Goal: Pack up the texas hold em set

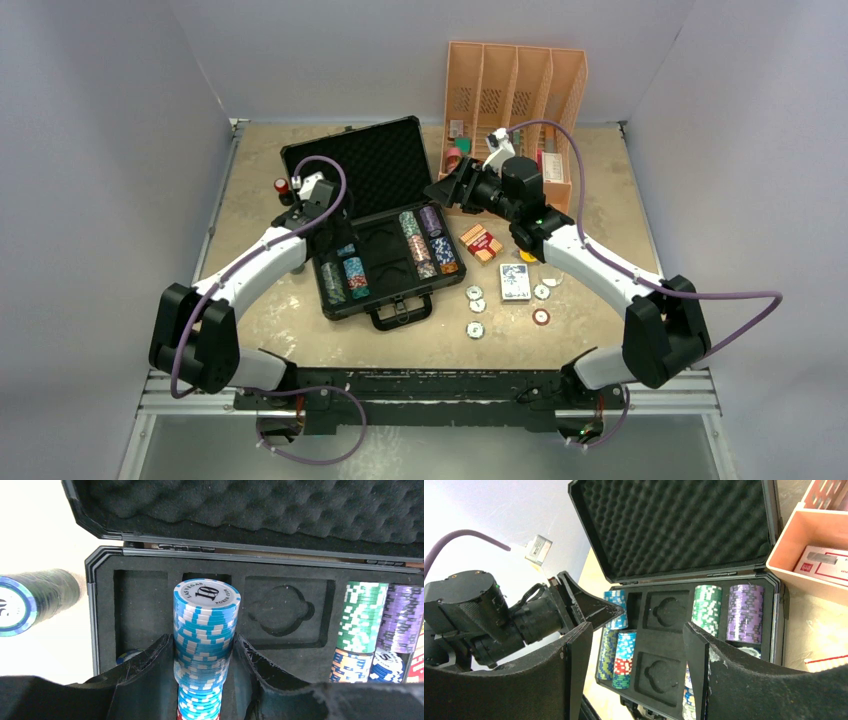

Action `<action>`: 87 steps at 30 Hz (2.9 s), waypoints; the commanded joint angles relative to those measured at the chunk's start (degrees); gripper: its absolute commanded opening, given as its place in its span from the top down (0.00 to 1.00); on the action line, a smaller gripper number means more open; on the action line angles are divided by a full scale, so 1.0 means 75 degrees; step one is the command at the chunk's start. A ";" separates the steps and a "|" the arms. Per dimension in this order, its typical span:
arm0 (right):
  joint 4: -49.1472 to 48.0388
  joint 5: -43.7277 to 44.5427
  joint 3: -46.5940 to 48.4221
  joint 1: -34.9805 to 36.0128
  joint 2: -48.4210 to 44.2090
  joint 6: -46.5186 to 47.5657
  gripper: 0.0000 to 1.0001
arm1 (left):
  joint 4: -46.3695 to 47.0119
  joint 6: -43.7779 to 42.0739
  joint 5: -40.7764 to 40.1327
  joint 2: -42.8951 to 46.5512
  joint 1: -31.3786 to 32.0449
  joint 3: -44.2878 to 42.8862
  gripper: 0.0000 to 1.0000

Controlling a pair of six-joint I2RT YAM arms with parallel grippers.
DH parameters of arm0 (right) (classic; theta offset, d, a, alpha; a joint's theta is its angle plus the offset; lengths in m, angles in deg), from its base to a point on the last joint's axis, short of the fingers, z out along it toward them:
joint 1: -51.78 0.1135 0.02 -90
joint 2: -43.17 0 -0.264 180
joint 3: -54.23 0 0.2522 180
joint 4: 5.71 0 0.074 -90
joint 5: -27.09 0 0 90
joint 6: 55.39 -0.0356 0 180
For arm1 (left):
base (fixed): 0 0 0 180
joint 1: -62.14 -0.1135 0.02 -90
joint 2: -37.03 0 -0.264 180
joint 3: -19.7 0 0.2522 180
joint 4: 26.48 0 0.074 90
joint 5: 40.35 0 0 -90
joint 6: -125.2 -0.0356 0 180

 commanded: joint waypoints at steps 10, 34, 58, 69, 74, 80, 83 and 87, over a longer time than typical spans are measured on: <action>-0.0259 -0.0290 -0.0073 0.0027 -0.0234 0.0064 0.31 | 0.0542 0.0155 0.0112 -0.0627 -0.0026 -0.0376 0.68; -0.0272 -0.0380 0.0027 0.0032 -0.0256 0.0174 0.31 | -0.0280 -0.0617 -0.0589 -0.1299 -0.0084 -0.1353 0.35; 0.0218 -0.0560 0.0156 0.0045 -0.0490 0.0870 0.30 | -0.1470 0.0451 -0.1438 0.2302 -0.2445 0.0473 0.18; 0.0103 -0.0389 -0.0241 0.0044 -0.1062 0.0881 0.30 | -0.0322 0.0567 -0.1331 0.1113 -0.2444 0.1022 0.26; 0.0029 -0.0494 -0.0242 0.0046 -0.0980 0.0925 0.30 | -0.0312 0.0293 -0.1645 0.0463 -0.2444 0.0724 0.27; 0.0029 -0.0348 -0.0177 0.0042 -0.0887 0.1001 0.30 | -0.0094 0.0249 -0.1541 -0.0110 -0.2444 0.0707 0.37; -0.0112 -0.0322 -0.0125 0.0045 -0.0790 0.0965 0.30 | -0.0090 0.0176 -0.1397 -0.0414 -0.2444 0.0590 0.45; -0.0167 -0.0373 -0.0050 0.0049 -0.0588 0.1026 0.31 | -0.0157 0.0128 -0.1399 -0.0258 -0.2445 0.0487 0.60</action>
